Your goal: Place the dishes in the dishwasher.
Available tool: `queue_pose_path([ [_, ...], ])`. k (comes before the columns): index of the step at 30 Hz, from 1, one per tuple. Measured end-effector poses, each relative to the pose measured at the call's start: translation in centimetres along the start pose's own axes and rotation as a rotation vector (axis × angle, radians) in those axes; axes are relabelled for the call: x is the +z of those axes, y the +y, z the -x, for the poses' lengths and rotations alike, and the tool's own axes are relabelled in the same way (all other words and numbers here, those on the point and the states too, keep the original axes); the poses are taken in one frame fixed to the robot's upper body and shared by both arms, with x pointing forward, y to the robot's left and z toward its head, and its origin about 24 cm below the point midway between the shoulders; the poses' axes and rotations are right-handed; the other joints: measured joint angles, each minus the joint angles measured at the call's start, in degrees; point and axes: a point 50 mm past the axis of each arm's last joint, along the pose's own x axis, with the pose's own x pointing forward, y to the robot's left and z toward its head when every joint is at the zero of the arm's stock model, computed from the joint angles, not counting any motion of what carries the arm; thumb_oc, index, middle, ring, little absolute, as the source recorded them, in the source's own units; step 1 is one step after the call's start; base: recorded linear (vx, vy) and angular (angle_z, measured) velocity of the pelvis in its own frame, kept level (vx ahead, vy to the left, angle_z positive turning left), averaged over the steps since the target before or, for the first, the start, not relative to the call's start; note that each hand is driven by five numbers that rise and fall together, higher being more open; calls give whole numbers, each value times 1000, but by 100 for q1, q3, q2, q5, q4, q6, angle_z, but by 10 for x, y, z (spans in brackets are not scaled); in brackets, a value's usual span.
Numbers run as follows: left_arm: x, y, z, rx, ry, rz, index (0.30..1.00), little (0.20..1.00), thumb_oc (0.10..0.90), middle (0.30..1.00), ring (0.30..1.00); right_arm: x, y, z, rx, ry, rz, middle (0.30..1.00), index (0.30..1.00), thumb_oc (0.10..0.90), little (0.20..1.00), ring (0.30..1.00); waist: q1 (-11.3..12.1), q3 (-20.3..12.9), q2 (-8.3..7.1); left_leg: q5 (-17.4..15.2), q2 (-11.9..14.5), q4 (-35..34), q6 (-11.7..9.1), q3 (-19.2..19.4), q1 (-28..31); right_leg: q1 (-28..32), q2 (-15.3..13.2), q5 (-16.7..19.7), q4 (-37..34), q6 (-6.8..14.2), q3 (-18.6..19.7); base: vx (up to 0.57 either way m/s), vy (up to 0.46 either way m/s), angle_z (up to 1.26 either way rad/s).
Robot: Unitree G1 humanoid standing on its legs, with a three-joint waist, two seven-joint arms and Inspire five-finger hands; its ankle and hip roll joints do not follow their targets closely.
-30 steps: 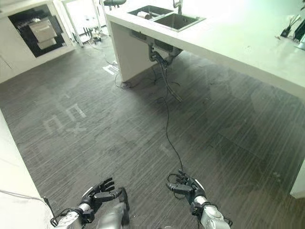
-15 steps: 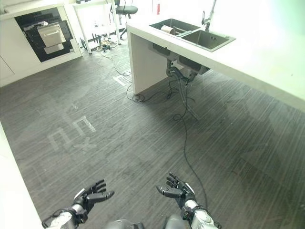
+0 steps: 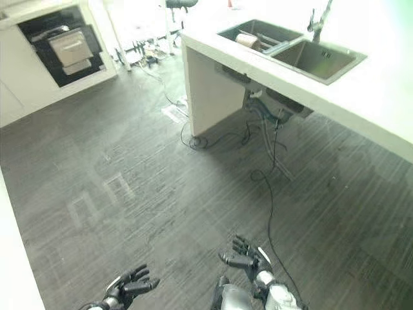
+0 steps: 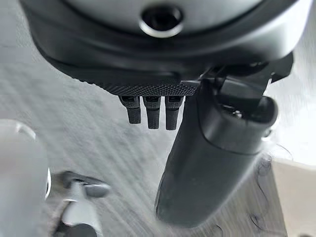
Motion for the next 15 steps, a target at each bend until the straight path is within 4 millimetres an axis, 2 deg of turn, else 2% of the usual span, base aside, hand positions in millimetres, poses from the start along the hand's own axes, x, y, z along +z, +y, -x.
queue_pose_path([
  [1,11,-4,-5,-18,-40,0,900,900,800,900,900,9,-14,1,-34,-12,29,900,900,800,900,900,-81,5,-45,325,292,1174,-141,7,-931,274,-177,-12,-67,29,-23,223,-190,0],
  [2,15,-5,-7,-25,-54,-3,900,900,800,900,900,10,-20,3,-55,-10,31,900,900,800,900,900,-90,5,-102,387,377,1459,-73,3,-1361,368,-324,-14,-14,25,-14,252,-164,31],
  [3,25,-9,-11,-40,-75,-9,900,900,800,900,900,14,-30,5,-77,-19,44,900,900,800,900,900,-125,73,-326,554,413,1509,112,211,-1946,27,-654,-368,1023,-391,-255,285,-89,13],
  [4,29,-8,-11,-48,-95,-19,900,900,800,900,900,13,-38,7,-98,-15,45,900,900,800,900,900,-92,-5,-156,761,811,987,385,303,-2357,-242,-386,-850,1429,-306,-600,248,15,-7],
  [5,37,-4,-14,-36,-107,-33,900,900,800,900,900,13,-39,4,-111,-4,40,900,900,800,900,900,-31,142,-73,252,1067,489,716,400,-2498,80,-88,-824,815,94,-674,273,67,-45],
  [6,32,-2,-15,-17,-72,-35,900,900,800,900,900,7,-37,3,-125,21,28,900,900,800,900,900,32,98,-58,211,1069,-456,761,432,-2422,176,-13,-981,830,63,-538,293,132,-67],
  [8,27,1,-13,-10,-44,-59,900,900,800,900,900,-4,-23,2,-88,40,16,900,900,800,900,900,23,18,-215,297,949,-2036,743,712,-2317,431,-74,-1011,597,277,-309,266,155,-53],
  [9,27,-2,-14,-22,-39,-73,900,900,800,900,900,-14,-19,4,-83,62,-1,900,900,800,900,900,30,17,-306,532,834,-2886,640,550,-2278,642,-84,-941,368,460,-271,235,140,-15],
  [10,29,-9,-15,-48,-45,-88,900,900,800,900,900,-22,-19,8,-90,87,-13,900,900,800,900,900,52,22,-347,751,676,-3501,761,263,-2282,782,-194,-965,327,636,-239,250,142,-3],
  [11,26,-18,-14,-80,-51,-89,900,900,800,900,900,-29,-23,13,-102,113,-9,900,900,800,900,900,79,-19,-209,1004,669,-3709,1194,-89,-2253,945,-189,-985,399,912,-168,323,164,-46],
  [12,16,-17,-8,-78,-38,-75,900,900,800,900,900,-34,-24,15,-105,135,-7,900,900,800,900,900,198,-54,-65,1774,779,-3478,1227,-191,-2083,1014,-176,-1186,713,1230,18,372,197,-52],
  [13,17,-11,-8,-49,-28,-80,900,900,800,900,900,-41,-18,13,-97,151,-23,900,900,800,900,900,146,-91,-192,1517,616,-3258,1199,-160,-2037,940,-270,-1414,777,1331,144,406,222,-48],
  [14,24,-6,-9,-34,-44,-82,900,900,800,900,900,-41,-14,11,-78,148,-19,900,900,800,900,900,165,-75,-157,1432,615,-3129,1139,-197,-2085,821,-129,-1385,610,1256,169,323,195,-8],
  [15,32,3,-8,-10,-63,-87,900,900,800,900,900,-44,-9,10,-62,157,-18,900,900,800,900,900,254,-86,-217,1183,547,-2860,1076,-145,-2112,772,-104,-1112,144,1130,126,292,190,14],
])
